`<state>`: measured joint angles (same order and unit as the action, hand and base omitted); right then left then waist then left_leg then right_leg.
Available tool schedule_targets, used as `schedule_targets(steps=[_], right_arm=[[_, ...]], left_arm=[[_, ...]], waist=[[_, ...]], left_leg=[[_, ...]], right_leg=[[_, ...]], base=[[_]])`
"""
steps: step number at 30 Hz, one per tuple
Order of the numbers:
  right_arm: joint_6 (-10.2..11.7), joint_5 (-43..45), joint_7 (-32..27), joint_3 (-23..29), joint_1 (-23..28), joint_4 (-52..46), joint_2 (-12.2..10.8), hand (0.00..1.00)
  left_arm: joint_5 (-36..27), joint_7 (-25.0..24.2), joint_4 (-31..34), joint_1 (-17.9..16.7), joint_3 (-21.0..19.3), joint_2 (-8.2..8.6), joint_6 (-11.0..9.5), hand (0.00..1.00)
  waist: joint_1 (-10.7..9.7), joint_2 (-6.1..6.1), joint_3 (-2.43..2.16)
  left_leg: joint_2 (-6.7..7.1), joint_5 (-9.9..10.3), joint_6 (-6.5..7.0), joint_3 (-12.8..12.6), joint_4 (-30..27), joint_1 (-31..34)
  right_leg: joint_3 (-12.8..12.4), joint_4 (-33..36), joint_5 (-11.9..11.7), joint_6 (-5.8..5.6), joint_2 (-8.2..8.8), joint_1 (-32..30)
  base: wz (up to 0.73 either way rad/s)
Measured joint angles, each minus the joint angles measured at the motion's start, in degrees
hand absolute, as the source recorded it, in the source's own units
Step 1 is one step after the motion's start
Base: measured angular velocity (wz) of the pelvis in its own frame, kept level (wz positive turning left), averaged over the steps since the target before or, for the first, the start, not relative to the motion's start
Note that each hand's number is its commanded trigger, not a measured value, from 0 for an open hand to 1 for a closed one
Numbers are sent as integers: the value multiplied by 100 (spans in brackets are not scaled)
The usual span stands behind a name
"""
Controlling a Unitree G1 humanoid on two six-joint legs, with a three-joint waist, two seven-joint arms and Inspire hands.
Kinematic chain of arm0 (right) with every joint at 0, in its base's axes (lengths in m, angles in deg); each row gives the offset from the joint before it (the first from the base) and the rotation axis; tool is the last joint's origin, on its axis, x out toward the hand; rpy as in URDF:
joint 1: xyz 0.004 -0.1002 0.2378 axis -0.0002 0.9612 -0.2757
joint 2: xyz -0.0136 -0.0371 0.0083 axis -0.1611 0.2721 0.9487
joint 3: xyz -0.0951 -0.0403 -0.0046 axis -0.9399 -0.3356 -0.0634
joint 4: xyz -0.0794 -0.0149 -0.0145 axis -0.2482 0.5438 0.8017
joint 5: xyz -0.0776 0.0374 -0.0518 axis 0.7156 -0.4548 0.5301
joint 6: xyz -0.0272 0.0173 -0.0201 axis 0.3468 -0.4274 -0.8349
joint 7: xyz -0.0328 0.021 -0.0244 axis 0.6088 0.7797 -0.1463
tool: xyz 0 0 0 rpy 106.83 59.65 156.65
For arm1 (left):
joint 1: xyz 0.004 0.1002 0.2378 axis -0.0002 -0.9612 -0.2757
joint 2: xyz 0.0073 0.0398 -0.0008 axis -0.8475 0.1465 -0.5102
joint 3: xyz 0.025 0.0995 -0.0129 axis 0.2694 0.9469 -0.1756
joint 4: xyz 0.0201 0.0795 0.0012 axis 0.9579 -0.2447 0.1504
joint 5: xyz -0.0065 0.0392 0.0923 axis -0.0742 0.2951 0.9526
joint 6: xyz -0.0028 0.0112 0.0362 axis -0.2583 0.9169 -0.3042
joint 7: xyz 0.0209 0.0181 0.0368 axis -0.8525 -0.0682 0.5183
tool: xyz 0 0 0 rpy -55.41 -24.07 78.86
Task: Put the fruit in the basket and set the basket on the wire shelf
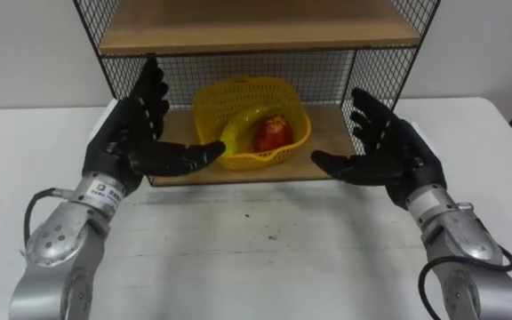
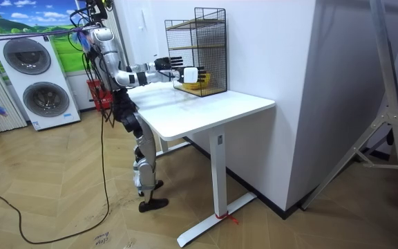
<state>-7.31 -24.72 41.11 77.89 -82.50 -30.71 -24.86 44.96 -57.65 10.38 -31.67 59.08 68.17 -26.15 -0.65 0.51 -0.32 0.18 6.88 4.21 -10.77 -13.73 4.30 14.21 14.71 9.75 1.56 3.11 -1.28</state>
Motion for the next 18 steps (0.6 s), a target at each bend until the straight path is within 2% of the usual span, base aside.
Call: schedule_targets(steps=[6, 8, 10, 13, 15, 18], right_arm=[[20, -11, 129, 343, 476, -588, 25, 0], [66, -34, 123, 690, 615, -651, 76, 0], [87, -167, 96, 1053, 694, -651, 128, 0], [148, -469, -222, 1714, 743, -655, 200, 0], [164, -626, -450, 2148, 747, -658, 329, 0], [234, -690, -536, 2439, 789, -688, 444, 0]], left_arm=[[-13, -484, 233, -418, -322, -23, -5, 0], [-28, -749, 476, -762, -534, -43, -8, 0], [-183, -891, 521, -913, -705, -53, -9, 0], [-233, -1053, 631, -1065, -1083, -83, -12, 0], [-234, -1171, 723, -1171, -1382, -193, -12, 0], [-268, -1342, 768, -1218, -1634, -273, -13, 0]], waist=[[70, -86, -31], [43, -102, -41], [24, -109, -48], [37, -115, -46], [33, -114, -27], [33, -117, -20]], left_leg=[[0, 2, 0, 5, 0, 9], [0, 17, -22, 6, -1, -3], [0, 22, -27, 7, -4, -6], [-1, 23, -28, 3, -3, 6], [-13, 21, -33, -13, 5, 29], [-27, 22, -40, -25, -2, 64]], right_leg=[[18, 8, 18, -23, 7, 0], [17, 12, 35, -43, 9, 20], [16, 17, 45, -42, 8, 19], [5, 18, 44, -44, 5, 23], [4, 17, 44, -38, -3, -1], [4, 14, 40, -28, -14, -30]], base=[[0], [0], [0], [-1], [-5], [-1]])
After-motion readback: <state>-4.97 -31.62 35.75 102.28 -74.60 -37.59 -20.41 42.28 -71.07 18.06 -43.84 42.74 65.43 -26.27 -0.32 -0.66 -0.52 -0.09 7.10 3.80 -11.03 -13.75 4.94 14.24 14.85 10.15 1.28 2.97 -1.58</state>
